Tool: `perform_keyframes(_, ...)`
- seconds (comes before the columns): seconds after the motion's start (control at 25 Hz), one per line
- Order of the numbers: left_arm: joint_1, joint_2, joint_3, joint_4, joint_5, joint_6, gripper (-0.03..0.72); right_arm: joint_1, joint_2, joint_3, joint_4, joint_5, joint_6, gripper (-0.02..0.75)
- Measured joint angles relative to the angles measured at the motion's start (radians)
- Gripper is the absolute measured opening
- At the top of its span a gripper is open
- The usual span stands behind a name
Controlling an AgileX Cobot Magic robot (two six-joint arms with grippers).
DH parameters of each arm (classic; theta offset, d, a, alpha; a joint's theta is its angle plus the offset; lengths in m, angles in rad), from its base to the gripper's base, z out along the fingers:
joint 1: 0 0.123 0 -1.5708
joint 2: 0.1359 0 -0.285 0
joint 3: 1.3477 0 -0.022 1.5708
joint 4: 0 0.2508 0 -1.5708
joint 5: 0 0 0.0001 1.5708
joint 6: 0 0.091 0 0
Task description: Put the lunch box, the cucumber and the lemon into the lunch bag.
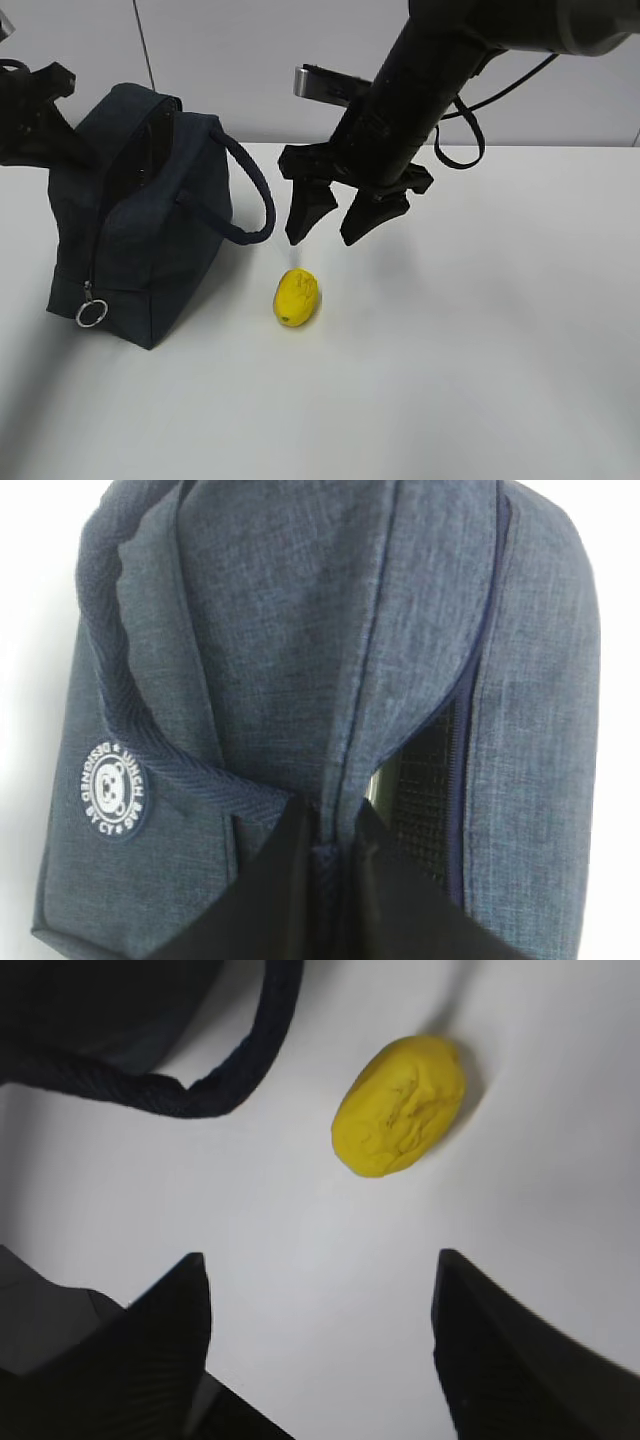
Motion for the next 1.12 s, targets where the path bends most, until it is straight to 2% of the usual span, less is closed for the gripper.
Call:
perform_keyframes(0.2,0.000,0.000,0.000,0.010,0.000,0.000,0.017,0.006,0.000,0.000,-0.016,-0.045,0.072,0.516)
perform_keyframes(0.36,0.000,0.000,0.000,0.012,0.000,0.000,0.017,0.013,0.002,0.000,-0.088,-0.079,0.162,0.516)
perform_keyframes(0.48,0.000,0.000,0.000,0.012,0.000,0.000,0.017,0.015,0.036,-0.004,-0.102,-0.086,0.222,0.516)
perform_keyframes(1.12,0.000,0.000,0.000,0.035,-0.002,0.008,0.017,0.028,0.189,-0.018,-0.017,-0.207,0.310,0.531)
